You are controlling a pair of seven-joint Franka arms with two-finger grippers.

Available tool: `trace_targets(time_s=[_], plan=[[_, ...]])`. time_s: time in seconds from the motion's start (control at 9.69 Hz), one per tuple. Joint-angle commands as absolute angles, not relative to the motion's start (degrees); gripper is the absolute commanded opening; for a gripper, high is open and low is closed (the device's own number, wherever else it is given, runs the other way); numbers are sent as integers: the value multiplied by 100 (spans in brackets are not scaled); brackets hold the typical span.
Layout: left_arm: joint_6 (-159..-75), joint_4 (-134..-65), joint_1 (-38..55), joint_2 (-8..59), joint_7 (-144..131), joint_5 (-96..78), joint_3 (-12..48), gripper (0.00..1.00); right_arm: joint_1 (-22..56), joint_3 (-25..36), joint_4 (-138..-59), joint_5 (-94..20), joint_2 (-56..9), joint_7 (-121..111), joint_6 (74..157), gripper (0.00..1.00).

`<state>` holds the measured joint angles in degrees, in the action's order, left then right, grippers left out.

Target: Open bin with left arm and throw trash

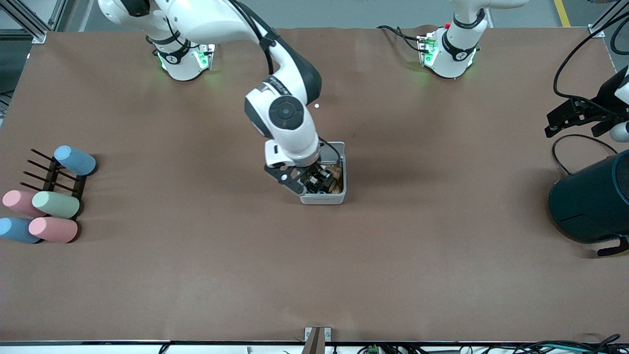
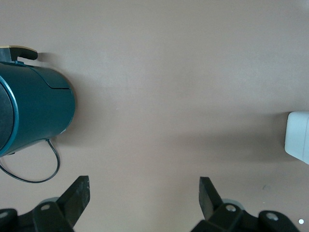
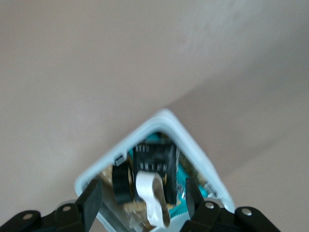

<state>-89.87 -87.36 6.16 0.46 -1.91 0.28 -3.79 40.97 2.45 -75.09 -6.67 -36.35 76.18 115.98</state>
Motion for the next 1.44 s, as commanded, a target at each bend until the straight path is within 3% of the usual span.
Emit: trace_targets(time_s=[0.0, 0.41, 0.62, 0.83, 0.93, 1.34], plan=[[-8868, -8569, 598, 114, -193, -61, -396, 100, 3518, 202, -7515, -650, -2965, 7044, 10832, 78], [-8868, -8569, 536, 114, -158, 8, -413, 100, 1999, 184, -7585, -738, -1672, 4718, 8548, 78], [-8868, -8569, 484, 123, -71, 9, -457, 100, 1103, 185, -7611, -738, -1233, 3120, 7729, 84], [-8868, -8569, 369, 132, -157, 17, -448, 100, 399, 202, -8057, -616, -636, 1153, 7506, 85], [-8868, -8569, 413, 132, -167, 0, -440, 100, 56, 202, -8155, -450, -459, -32, 7488, 95], [-8868, -8569, 343, 132, -167, -18, -448, 100, -194, 159, -8217, 165, -203, -765, 7418, 99]])
